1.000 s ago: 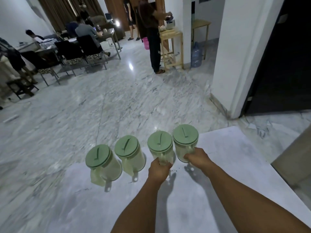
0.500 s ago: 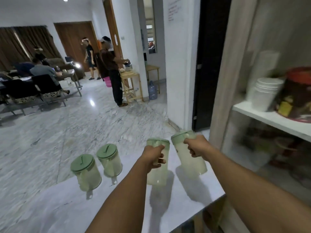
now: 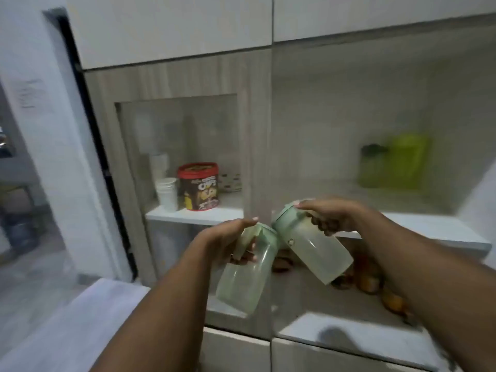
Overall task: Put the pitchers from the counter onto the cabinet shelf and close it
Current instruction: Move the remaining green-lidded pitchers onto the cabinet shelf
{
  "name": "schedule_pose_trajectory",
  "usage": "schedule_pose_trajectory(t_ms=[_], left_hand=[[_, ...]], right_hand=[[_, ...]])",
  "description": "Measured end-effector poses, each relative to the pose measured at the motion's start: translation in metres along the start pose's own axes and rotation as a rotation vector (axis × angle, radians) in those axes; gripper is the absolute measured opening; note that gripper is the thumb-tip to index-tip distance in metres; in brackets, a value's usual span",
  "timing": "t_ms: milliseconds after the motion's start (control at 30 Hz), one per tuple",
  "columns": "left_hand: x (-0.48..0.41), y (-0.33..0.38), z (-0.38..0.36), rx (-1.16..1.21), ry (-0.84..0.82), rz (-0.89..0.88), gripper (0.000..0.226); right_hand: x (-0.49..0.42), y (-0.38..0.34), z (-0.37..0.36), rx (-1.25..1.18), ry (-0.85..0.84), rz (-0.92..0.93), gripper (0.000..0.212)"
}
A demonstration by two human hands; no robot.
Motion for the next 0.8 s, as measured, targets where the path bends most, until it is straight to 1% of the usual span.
schedule_pose_trajectory(t_ms=[67, 133, 200, 300, 400, 567, 633, 700, 800], left_hand=[[-0.023, 0.021, -0.073, -0.015, -0.134, -0.016, 0.049], [-0.046, 0.043, -0.136, -0.035, -0.209, -0.068, 0.047], [-0.068, 0.066, -0.186, -0.021, -0.231, -0.151, 0.044], [-0.106, 0.096, -0.228, 0.047, -0.208, -0.283, 0.038], [-0.156, 0.120, -0.237, 0.129, -0.123, -0.387, 0.029], [-0.264, 0.160, -0.221, 0.117, 0.014, -0.474, 0.018], [-0.308, 0.172, -0.209, 0.125, 0.057, -0.446, 0.018], [-0.342, 0.180, -0.196, 0.133, 0.105, -0.374, 0.018], [-0.391, 0.192, -0.193, 0.155, 0.063, -0.318, 0.017]], right_hand=[[0.030, 0.035, 0.069, 0.002, 0.098, -0.067, 0.048], [0.051, 0.065, 0.127, -0.042, 0.244, -0.121, 0.053], [0.062, 0.085, 0.171, -0.132, 0.377, -0.141, 0.052], [0.048, 0.106, 0.210, -0.335, 0.459, -0.123, 0.042], [-0.003, 0.119, 0.227, -0.506, 0.474, -0.078, 0.036], [-0.144, 0.135, 0.243, -0.633, 0.461, 0.006, 0.031], [-0.191, 0.142, 0.245, -0.644, 0.434, -0.012, 0.029], [-0.226, 0.146, 0.243, -0.644, 0.382, -0.036, 0.026], [-0.274, 0.147, 0.255, -0.640, 0.354, -0.020, 0.021]])
Point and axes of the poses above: each hand's wrist, its own x-axis away from the middle knuckle, its own z-axis out of the back of the hand, y = z × x, the point moved 7 cm from there along -x, towards the middle knuckle, and after that the axes turned 14 degrees about x, right-handed, at the moved point
